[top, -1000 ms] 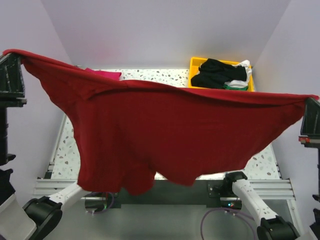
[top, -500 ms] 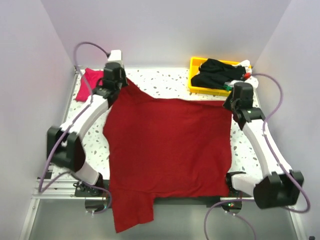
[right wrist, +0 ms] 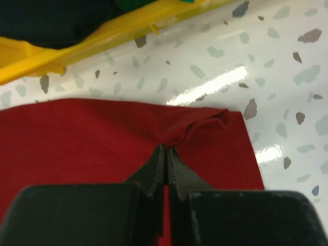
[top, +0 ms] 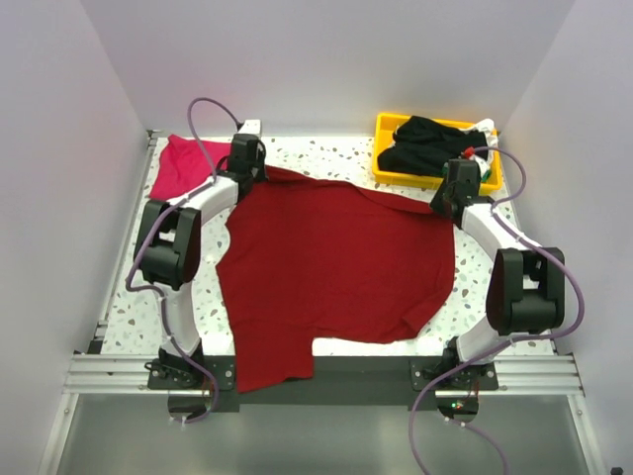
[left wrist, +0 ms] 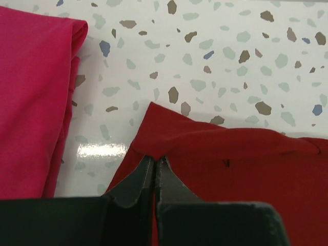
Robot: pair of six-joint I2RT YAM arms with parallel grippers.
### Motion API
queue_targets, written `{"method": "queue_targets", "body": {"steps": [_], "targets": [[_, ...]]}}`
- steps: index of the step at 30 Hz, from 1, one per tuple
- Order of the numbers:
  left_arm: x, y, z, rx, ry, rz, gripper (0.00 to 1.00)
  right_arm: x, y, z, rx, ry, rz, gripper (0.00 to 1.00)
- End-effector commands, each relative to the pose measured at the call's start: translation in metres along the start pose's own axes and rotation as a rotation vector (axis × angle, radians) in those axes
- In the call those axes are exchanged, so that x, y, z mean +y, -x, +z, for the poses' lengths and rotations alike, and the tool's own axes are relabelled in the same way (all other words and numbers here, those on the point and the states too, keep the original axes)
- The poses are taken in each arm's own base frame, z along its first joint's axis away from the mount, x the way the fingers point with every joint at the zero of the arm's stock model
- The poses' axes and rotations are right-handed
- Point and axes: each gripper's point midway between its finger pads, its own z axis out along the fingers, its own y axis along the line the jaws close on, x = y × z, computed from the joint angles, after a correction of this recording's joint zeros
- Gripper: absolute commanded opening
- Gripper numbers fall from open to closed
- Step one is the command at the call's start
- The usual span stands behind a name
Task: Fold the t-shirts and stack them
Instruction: Flatten the tshirt out, then fold the tshirt
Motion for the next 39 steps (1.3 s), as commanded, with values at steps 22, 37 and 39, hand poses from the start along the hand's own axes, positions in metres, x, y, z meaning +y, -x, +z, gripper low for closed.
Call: {"method": "queue_targets", "body": {"steps": [22,37,39], "targets": [[0.033,-0.077,-0.152,0.145,0.072,-0.379,0.00,-0.028,0.023,-0.055,-0.036,-0.090,-0.062,0.00],[0.030,-0.166,-0.198,0.369,0.069,-0.379,0.00,-0.049,-0.021,-0.048,0.089,-0.149,-0.100,0.00],[0.031,-0.178,-0.201,0.400,0.075,-0.379,0.00,-0.052,-0.029,-0.046,0.104,-0.160,-0.088,0.00]]}}
